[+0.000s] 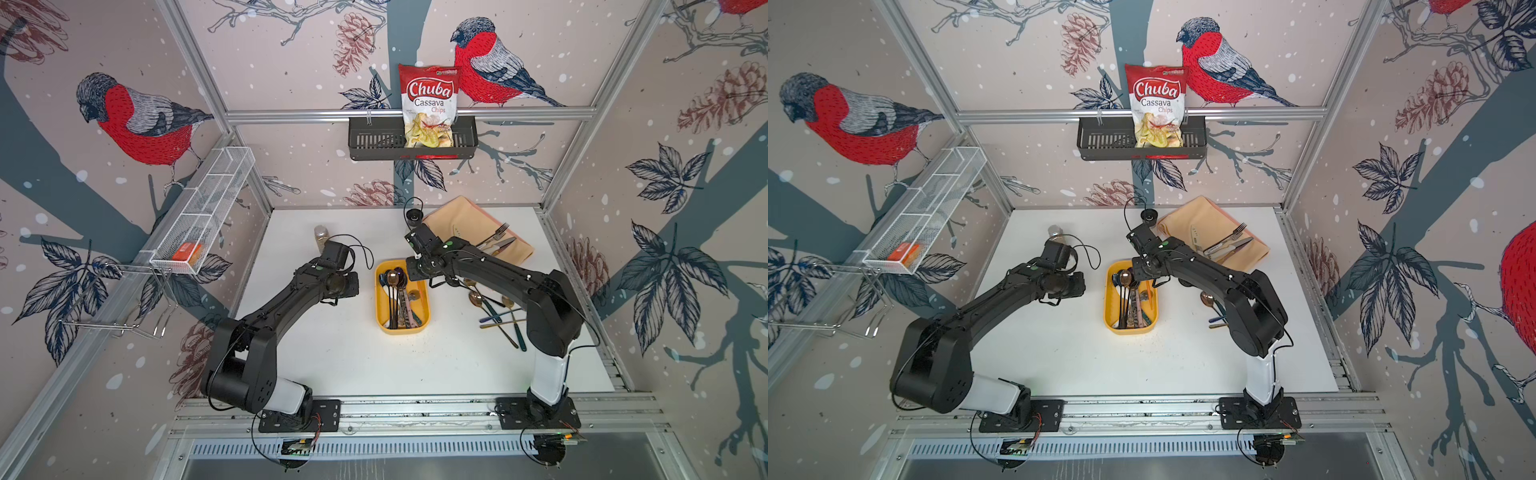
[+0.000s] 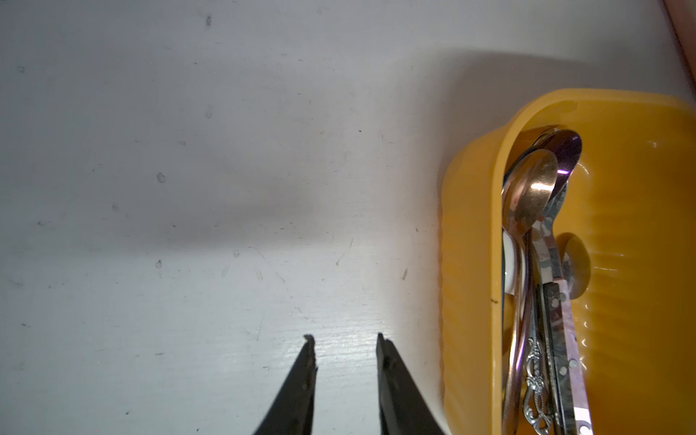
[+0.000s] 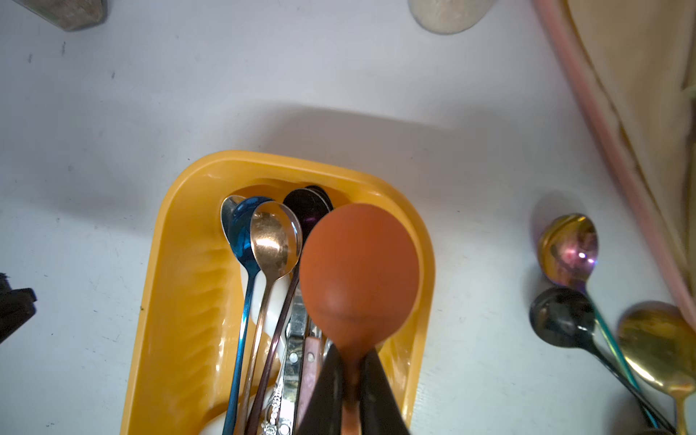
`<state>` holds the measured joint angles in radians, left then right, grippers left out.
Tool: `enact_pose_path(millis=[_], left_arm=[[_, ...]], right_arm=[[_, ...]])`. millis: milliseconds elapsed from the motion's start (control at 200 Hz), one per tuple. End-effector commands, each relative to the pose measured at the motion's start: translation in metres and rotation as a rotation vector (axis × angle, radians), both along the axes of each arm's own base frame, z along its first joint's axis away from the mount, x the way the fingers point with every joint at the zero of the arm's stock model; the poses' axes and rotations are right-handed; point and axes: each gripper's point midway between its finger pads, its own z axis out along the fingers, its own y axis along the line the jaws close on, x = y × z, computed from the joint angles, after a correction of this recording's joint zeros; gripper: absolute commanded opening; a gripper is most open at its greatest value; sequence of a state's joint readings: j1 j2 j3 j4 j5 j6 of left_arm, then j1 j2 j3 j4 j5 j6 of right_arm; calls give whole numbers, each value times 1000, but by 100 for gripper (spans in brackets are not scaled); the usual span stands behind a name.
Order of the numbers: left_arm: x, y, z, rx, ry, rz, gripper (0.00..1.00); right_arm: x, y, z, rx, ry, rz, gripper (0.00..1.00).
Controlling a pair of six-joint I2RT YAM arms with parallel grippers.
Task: Put the spoon into the storage box
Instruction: Place the spoon in the storage box.
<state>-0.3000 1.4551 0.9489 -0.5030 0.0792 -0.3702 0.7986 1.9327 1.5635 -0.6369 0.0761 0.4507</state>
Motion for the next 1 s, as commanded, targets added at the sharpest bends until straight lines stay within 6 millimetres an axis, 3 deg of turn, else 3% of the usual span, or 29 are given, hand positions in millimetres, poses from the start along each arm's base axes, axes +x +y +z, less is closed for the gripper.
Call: enact_pose_path(millis=[0,345,630,841,996], left_arm=[[1,-2,2,-25,-8,9,31],[-1,-2,3,-38,-10,16,31],[0,-4,4,-49,-12,13,31],[2,-6,7,-56,-20,7,31],[4,-8,10,-61,-27,-4,31]], right_arm=[[-1,15,-7,23,14,24,12],[-20,31,-45,5,96,66,13],[-30,31,-59,6,129,73,14],[-32,30,-67,-5,146,73,23],[-30,29,-63,-8,132,74,40]])
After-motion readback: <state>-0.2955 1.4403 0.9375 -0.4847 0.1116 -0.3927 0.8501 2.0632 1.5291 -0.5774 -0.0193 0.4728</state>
